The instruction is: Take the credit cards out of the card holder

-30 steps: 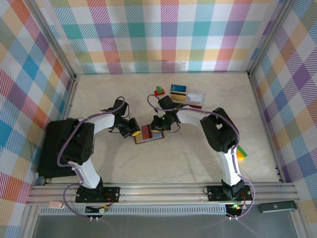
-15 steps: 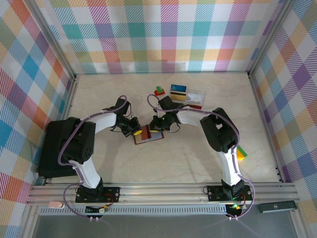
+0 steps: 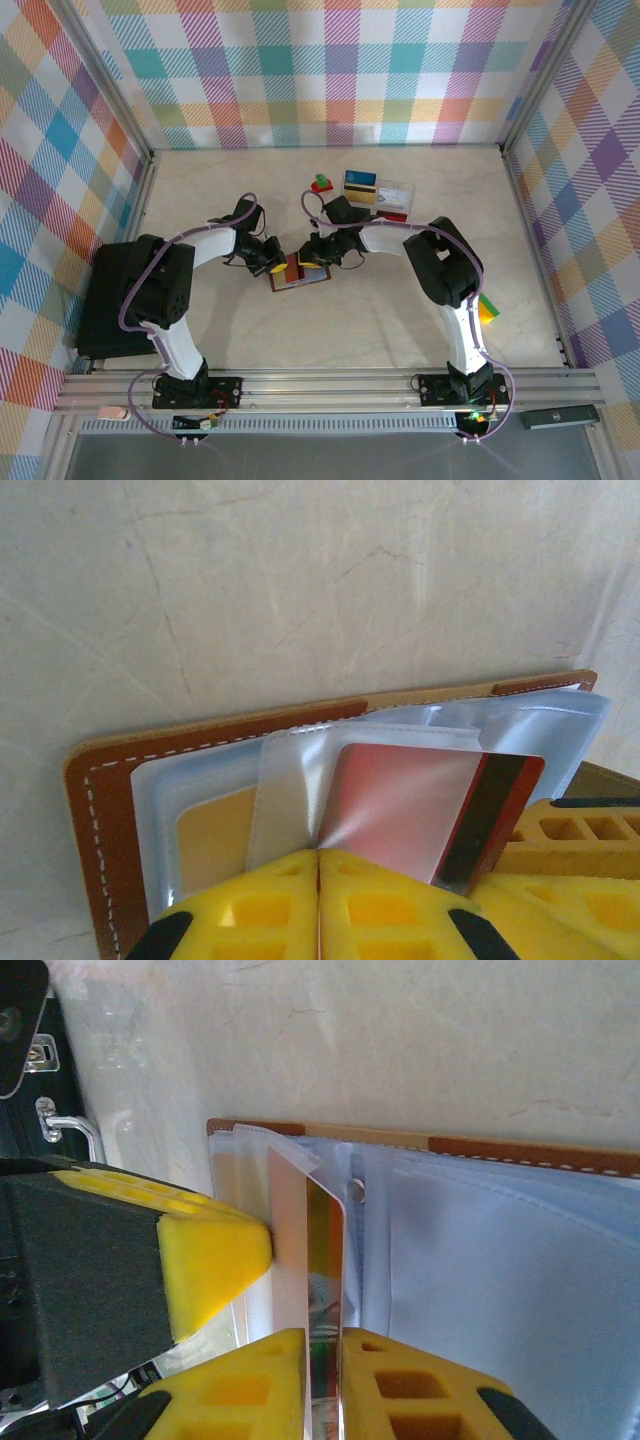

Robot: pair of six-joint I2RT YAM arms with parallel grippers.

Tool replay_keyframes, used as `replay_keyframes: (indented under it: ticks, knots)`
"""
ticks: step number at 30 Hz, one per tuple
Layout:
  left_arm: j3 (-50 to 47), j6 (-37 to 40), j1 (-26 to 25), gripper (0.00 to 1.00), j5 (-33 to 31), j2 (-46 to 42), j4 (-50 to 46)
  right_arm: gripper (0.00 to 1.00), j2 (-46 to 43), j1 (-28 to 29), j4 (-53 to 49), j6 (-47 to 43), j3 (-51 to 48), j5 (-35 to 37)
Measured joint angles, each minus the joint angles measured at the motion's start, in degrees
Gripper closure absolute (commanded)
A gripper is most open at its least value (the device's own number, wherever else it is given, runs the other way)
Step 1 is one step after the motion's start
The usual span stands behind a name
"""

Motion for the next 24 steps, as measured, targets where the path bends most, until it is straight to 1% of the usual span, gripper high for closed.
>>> replay_keyframes:
  ticks: [6,9,15,20,24]
  knots:
    - [0.0,0.0,0.0,0.87,-0.1,0.0,0.0,0.96,0.0,0.0,-0.2,-0.2,0.0,1.4]
    - [0.0,0.0,0.0,0.84,-0.1,0.0,0.2,1.00,-0.7,0.0,-1.3,-1.4,-0.2,4.5]
    - [0.0,0.0,0.0,0.80,-0.1,-0.3,0.3,1.00,-7.0,0.2,-3.9,-7.2,-2.7,11.6]
    - [0.0,-0.8,0.0,0.74,-1.7,-2.8,-0.3,1.00,-14.4,-0.5,-4.1,-14.5,-5.4,13.7]
    - [0.1,-1.7,0.0,0.62,-3.3,-8.0,-1.6,1.00,-20.3,-1.9,-4.0,-20.5,-7.2,13.7]
